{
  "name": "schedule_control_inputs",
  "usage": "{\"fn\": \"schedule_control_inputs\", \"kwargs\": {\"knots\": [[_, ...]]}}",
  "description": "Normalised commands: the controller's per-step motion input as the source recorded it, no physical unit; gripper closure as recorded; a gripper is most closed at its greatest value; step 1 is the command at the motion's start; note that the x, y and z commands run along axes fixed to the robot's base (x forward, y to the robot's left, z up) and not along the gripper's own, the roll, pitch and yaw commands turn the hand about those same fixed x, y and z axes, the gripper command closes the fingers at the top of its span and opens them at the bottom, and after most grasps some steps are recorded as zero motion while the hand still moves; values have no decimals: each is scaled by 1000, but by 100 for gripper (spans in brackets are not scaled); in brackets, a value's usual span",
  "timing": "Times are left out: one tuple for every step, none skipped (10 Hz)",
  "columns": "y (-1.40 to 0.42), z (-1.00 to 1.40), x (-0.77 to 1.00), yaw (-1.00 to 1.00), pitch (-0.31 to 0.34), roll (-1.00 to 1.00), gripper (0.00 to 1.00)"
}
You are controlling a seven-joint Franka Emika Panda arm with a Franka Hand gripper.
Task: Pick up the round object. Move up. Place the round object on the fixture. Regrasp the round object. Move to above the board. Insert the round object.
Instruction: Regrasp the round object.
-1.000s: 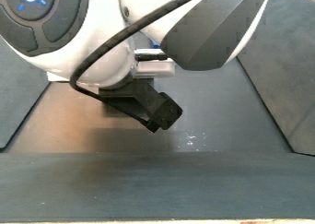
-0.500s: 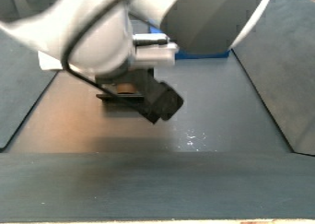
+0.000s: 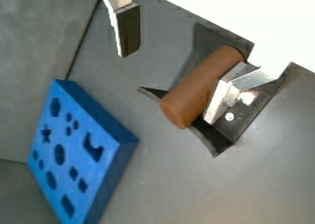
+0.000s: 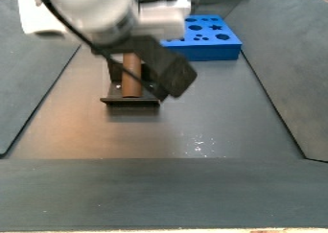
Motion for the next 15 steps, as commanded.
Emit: {"fn": "schedule_control_inputs", "kwargs": {"knots": [[3,178,-28,-67,113,82,0],[-1000,758,-75,12,45,1000,0],[-1000,738,-70,12,44,1000,0],[-1000,727,-105,12,32,1000,0],[-995,677,-127,12,26,1000,0],[-797,418,-115,11,18,1000,0],[-638,208,-88,11,16,1000,0],[-416,56,-45,11,14,1000,0],[-285,49,-37,11,14,1000,0],[-24,46,-47,12,10,1000,0],[-2,35,-45,12,7,1000,0],[-25,15,-38,12,3,1000,0],[-30,15,-39,12,1,1000,0],[-30,22,-44,12,-5,1000,0],[-29,22,-49,12,-9,1000,0]]}}
